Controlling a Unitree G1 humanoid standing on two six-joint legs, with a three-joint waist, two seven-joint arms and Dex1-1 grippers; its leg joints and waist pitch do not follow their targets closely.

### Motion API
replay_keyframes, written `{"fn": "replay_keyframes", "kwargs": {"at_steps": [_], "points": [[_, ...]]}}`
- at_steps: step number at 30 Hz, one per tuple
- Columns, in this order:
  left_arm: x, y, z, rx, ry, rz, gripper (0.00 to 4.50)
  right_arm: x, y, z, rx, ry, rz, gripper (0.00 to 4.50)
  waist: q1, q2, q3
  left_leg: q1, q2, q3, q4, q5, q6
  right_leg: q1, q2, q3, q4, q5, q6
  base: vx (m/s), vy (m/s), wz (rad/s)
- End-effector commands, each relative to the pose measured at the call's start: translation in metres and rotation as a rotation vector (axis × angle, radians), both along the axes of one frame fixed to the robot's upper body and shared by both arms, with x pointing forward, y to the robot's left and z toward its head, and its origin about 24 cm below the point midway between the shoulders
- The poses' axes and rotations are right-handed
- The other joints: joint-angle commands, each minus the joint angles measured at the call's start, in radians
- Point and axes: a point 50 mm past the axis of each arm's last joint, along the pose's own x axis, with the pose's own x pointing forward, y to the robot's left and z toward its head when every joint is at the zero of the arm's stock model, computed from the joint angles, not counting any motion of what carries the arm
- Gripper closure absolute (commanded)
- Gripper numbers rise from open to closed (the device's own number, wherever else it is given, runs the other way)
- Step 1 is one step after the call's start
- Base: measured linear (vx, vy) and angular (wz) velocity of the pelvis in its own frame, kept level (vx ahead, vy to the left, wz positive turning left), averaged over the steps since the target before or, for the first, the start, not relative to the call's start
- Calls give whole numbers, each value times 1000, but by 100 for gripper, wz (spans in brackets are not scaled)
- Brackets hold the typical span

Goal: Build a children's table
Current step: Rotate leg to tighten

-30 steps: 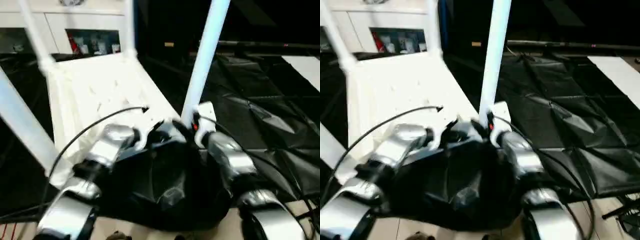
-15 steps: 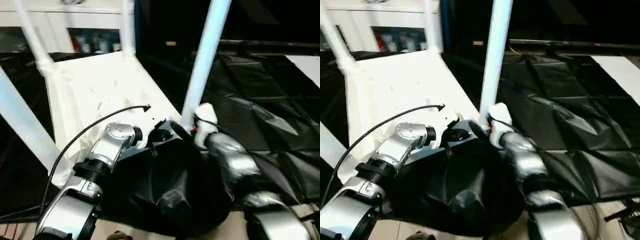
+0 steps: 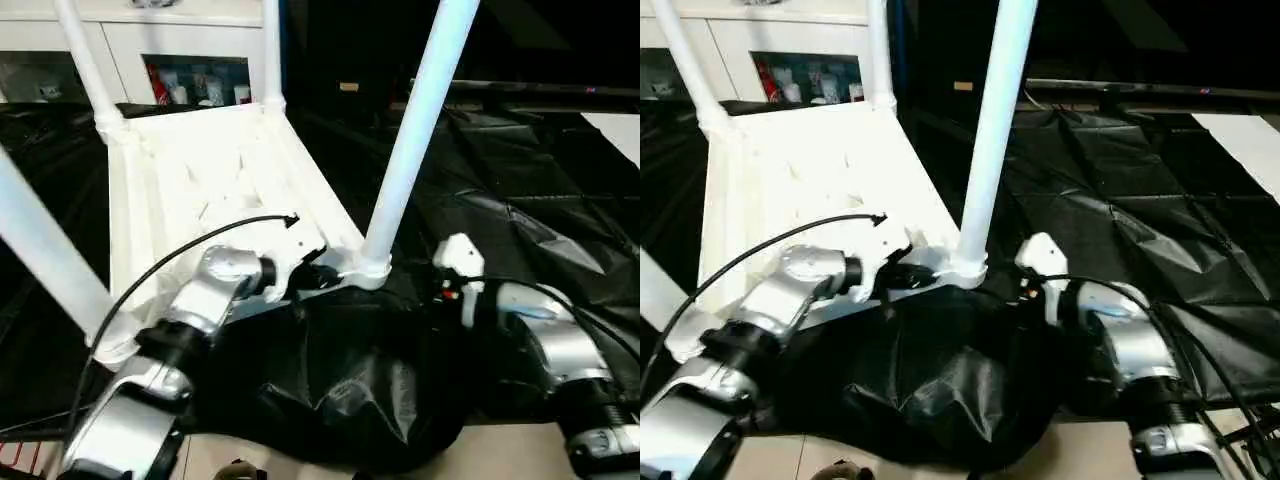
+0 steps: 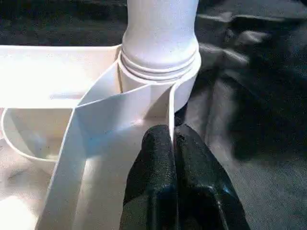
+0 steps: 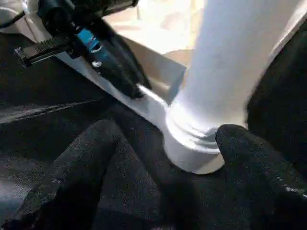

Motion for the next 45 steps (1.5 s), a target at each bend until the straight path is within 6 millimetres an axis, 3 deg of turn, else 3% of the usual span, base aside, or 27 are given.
{"fn": "replay_keyframes", "kwargs": {"at_steps": [1, 9, 16, 17, 33, 37, 39, 41, 42, 44, 45], "points": [[-4, -7, 10, -55, -36, -90, 450, 0, 4, 6, 14, -8, 35, 79, 2, -8, -71, 14, 61, -31, -60, -231, 68, 48, -95, 51, -91, -391, -153, 0, 0, 0], [-13, -7, 9, -50, -9, -176, 450, 11, 15, 7, 22, -36, -25, 79, 1, -4, -70, 19, 65, -32, -63, -250, 44, 42, -98, 53, -88, -384, -168, 0, 0, 0], [-19, -4, 6, -29, 12, -214, 450, 14, 23, 7, 11, -22, 2, 79, 6, -7, -72, 17, 63, -30, -62, -228, 44, 47, -98, 55, -80, -336, -177, 0, 0, 0], [-19, -4, 6, -28, 12, -214, 450, 15, 23, 6, 9, -19, 1, 104, 6, -7, -72, 17, 63, -30, -62, -227, 44, 47, -98, 55, -81, -340, -176, 0, 0, 0], [-18, 2, 4, -12, 3, -169, 450, 18, 31, 0, 4, -2, 12, 234, 2, -8, -72, 16, 63, -30, -61, -227, 42, 47, -98, 54, -80, -358, -171, 0, 0, 0], [-2, -7, 9, -35, -48, -10, 450, 17, 40, -18, 35, 66, -126, 241, -2, -8, -67, 20, 61, -31, -61, -254, 34, 42, -97, 53, -88, -409, -160, 0, 0, 0], [2, -11, 11, -43, -58, 22, 450, 16, 43, -23, 26, 68, -162, 248, -4, -9, -67, 20, 59, -35, -63, -270, 19, 43, -100, 50, -95, -477, -133, 0, 0, 0], [10, -21, 16, -67, -75, 94, 450, 19, 56, -32, 29, 85, -272, 249, -6, -2, -67, 23, 59, -35, -63, -281, 13, 37, -99, 52, -97, -483, -125, 0, 0, 0], [13, -26, 18, -77, -83, 123, 450, 21, 63, -35, 40, 96, -325, 249, -8, -3, -68, 24, 60, -36, -64, -285, 8, 36, -99, 51, -98, -480, -127, 0, 0, 0], [19, -37, 22, -90, -103, 175, 450, 28, 84, -36, 60, 106, -449, 249, -21, 2, -68, 23, 57, -43, -67, -314, -13, 37, -99, 46, -97, -492, -128, 0, 0, 0], [19, -37, 22, -90, -103, 175, 450, 28, 84, -36, 60, 106, -449, 249, -26, 0, -69, 21, 57, -43, -67, -318, -15, 38, -99, 47, -97, -490, -128, 0, 0, 0]]}}
